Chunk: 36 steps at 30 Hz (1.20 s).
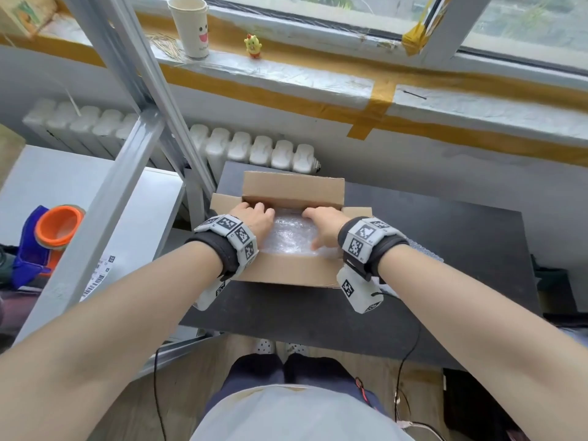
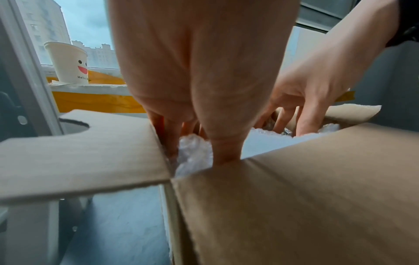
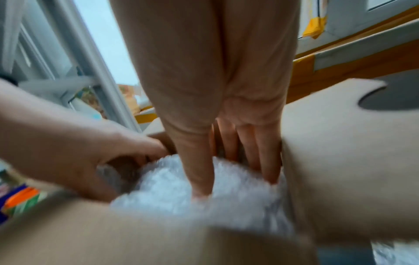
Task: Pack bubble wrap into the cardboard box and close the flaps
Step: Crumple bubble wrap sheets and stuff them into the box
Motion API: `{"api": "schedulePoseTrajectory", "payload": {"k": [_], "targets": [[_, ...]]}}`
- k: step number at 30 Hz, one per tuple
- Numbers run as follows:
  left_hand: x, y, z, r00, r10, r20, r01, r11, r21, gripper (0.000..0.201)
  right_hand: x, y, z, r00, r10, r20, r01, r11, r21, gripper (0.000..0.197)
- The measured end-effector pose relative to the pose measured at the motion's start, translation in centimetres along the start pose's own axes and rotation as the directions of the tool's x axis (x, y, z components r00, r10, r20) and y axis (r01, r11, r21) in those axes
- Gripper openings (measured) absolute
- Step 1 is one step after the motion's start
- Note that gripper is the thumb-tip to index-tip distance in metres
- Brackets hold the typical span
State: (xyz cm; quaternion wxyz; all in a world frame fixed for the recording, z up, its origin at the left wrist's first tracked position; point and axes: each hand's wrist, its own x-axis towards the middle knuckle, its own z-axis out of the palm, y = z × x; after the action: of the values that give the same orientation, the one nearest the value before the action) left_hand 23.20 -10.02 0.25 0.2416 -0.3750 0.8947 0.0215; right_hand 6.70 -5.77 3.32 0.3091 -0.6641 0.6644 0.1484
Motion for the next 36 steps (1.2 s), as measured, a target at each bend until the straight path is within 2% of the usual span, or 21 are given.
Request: {"api": "schedulePoseTrajectory", "payload": {"k": [4, 7, 11, 15, 18, 21, 26, 29, 31, 36], "targets": [[-0.1, -0.2, 0.1, 1.0, 0.011, -0.025, -0.012, 0.999, -0.039, 0.042, -1.1, 1.2, -2.0, 0.999, -0.027, -0.032, 0.029, 0.999, 0.036, 0.064], [-0.6, -0.6, -0.1, 1.0, 0.018, -0.009, -0.019, 0.992, -0.126, 0.041, -2.0, 1.4, -2.5, 0.999, -0.03, 0.041, 0.03, 1.0, -0.009, 0.068], [-1.0, -1.5, -0.3, 0.998, 0.057, 0.041, -0.046, 0.972, -0.23, 0.057, -2.5, 0.9, -2.0, 0.995, -0.018, 0.099, 0.033, 0.988, -0.151, 0.073], [-1.3, -1.3, -0.4, 0.999, 0.035, 0.018, -0.031, 0.98, -0.196, 0.057, -1.9, 0.1, -0.8, 0.997, -0.047, 0.057, 0.059, 0.971, -0.233, 0.072], [-1.5, -0.5, -0.2, 0.998, 0.019, -0.058, -0.024, 0.996, -0.086, 0.057, -1.3, -0.2, 0.3, 0.999, -0.043, 0.006, 0.043, 0.963, -0.267, 0.076], [-2.0, -0.3, -0.3, 0.991, 0.019, -0.134, -0.025, 0.999, -0.045, 0.054, -1.2, -0.1, 0.5, 0.999, -0.038, 0.007, 0.038, 0.971, -0.235, 0.077], [-3.7, -1.3, -0.2, 0.974, 0.022, -0.227, -0.049, 0.992, -0.115, 0.05, -1.6, 1.3, -0.7, 0.995, -0.027, 0.101, 0.04, 0.991, -0.128, 0.07], [-4.7, -1.1, -0.7, 0.967, -0.026, -0.252, -0.042, 0.964, -0.262, 0.024, -1.8, 1.5, -1.4, 0.995, -0.025, 0.094, 0.031, 0.998, -0.059, 0.063], [-4.9, -0.9, -0.8, 0.978, -0.062, -0.199, -0.017, 0.928, -0.372, 0.012, -1.9, 1.3, -1.4, 0.997, -0.026, 0.067, 0.028, 0.999, -0.033, 0.057], [-5.0, 0.1, -0.7, 0.998, -0.055, -0.022, 0.044, 0.933, -0.358, 0.024, -1.9, 0.3, -0.2, 0.997, 0.053, 0.047, -0.056, 0.997, 0.049, 0.073]]}}
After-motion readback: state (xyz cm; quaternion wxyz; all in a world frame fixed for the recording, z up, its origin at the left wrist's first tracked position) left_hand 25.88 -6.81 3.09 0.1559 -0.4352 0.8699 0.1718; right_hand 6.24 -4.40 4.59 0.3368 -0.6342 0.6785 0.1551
